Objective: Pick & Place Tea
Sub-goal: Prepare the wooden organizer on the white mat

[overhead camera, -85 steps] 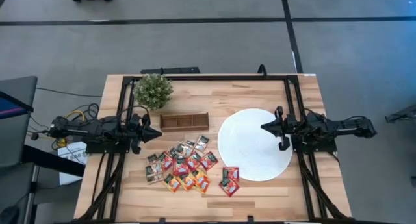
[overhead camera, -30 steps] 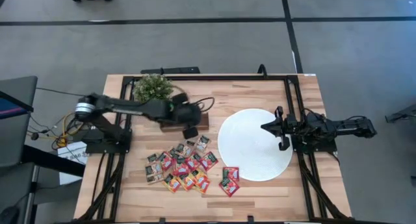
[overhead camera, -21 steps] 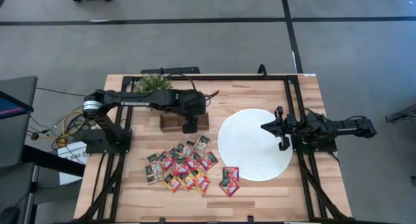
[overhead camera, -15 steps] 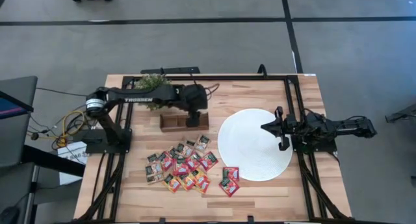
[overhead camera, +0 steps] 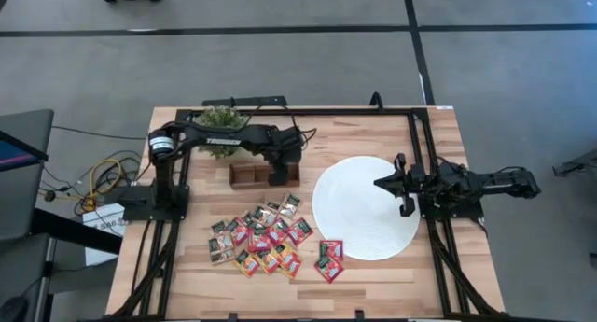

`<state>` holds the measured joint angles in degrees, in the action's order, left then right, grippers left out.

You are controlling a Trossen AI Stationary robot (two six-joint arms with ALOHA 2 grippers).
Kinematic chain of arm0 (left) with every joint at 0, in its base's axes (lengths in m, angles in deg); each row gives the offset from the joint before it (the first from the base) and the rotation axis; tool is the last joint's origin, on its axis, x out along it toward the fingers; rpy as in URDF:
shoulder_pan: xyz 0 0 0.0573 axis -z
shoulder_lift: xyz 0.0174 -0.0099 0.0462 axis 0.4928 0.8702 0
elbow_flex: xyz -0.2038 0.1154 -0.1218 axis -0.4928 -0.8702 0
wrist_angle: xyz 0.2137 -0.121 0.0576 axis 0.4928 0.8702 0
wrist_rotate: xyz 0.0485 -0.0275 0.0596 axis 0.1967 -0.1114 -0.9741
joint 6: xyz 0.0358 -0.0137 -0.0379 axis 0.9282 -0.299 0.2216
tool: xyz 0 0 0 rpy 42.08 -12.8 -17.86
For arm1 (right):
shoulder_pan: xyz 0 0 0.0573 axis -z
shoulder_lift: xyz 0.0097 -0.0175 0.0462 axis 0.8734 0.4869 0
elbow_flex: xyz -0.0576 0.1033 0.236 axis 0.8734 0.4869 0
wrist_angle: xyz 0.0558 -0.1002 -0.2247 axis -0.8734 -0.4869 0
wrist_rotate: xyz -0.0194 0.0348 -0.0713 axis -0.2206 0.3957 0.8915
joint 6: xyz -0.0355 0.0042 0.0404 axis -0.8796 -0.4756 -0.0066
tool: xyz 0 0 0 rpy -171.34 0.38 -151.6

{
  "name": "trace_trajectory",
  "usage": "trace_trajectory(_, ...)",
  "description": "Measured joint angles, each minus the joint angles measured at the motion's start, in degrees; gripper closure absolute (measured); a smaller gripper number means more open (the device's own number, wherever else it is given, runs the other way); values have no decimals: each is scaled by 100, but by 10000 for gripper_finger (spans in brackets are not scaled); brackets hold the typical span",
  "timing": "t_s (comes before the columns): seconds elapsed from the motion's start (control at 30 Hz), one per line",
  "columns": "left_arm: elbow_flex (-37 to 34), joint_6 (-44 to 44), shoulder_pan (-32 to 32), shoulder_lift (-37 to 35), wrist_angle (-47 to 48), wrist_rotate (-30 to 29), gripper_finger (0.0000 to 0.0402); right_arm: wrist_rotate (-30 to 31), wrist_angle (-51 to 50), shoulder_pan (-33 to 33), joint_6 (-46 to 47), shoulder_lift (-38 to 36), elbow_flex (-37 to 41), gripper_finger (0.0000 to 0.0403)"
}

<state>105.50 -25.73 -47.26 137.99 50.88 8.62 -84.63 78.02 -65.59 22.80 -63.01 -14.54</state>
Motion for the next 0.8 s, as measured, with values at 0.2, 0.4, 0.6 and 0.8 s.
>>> trace_trajectory(0.2, 0, 33, -7, 88, -9, -32, 274, 0, 1, 0, -1, 0, 0, 403)
trace_trajectory(0.4, 0, -16, -4, 88, -22, -21, 368, 0, 1, 0, -2, 0, 0, 403)
trace_trajectory(0.6, 59, -53, 47, 71, 64, 26, 384, 0, 1, 0, 0, 0, 0, 403)
trace_trajectory(0.8, 816, -389, 169, 84, 748, -15, 384, 0, 1, 0, -1, 0, 0, 403)
